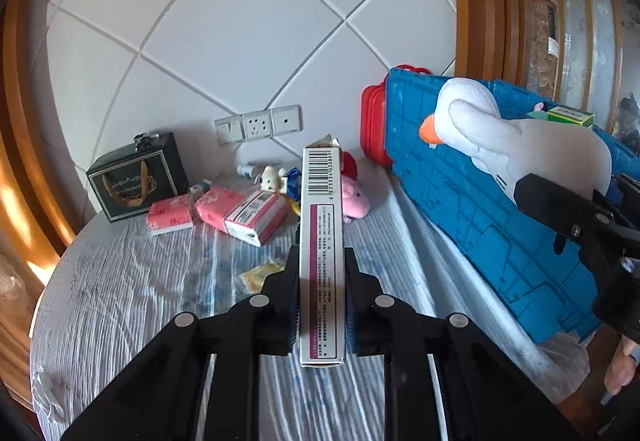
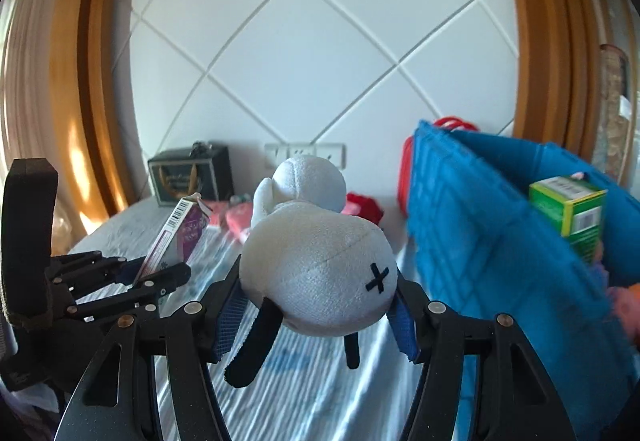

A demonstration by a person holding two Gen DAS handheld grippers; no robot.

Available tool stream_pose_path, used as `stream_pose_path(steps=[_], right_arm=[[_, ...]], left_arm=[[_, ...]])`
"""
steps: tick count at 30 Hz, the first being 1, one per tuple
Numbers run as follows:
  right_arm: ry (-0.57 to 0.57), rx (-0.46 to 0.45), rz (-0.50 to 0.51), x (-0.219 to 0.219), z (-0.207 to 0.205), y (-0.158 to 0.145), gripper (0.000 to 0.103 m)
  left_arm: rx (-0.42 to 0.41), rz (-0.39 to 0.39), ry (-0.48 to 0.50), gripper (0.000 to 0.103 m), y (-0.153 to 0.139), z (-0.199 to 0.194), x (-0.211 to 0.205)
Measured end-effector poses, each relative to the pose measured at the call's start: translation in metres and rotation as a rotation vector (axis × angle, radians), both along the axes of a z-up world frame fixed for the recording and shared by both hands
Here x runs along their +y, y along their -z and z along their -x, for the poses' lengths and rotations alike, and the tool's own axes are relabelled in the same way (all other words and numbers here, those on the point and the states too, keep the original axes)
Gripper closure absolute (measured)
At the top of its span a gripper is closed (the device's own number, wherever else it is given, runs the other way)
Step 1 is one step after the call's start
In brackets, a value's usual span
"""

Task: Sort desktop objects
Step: 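Carry box and white plush into the blue bin and release both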

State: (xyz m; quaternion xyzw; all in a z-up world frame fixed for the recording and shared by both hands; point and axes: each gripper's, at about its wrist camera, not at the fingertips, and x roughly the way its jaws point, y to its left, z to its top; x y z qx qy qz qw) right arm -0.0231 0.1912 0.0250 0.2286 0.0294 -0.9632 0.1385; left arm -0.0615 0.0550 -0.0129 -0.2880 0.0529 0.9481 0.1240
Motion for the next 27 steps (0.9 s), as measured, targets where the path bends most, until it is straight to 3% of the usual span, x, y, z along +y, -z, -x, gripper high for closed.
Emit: stream_pose_path(steps=[15, 27], right_arm=[[0.259, 0.228, 0.029, 0.137, -0.039, -0.066, 0.041], [0.499, 0.231, -0.013, 0.246, -0.045, -0.06, 0.041]], left_arm=[[0.162, -0.048, 0.206, 0.085, -0.074, -0.025, 0.15], [0.173, -0.006, 0.4, 0.085, -0.09, -0.039, 0.274]])
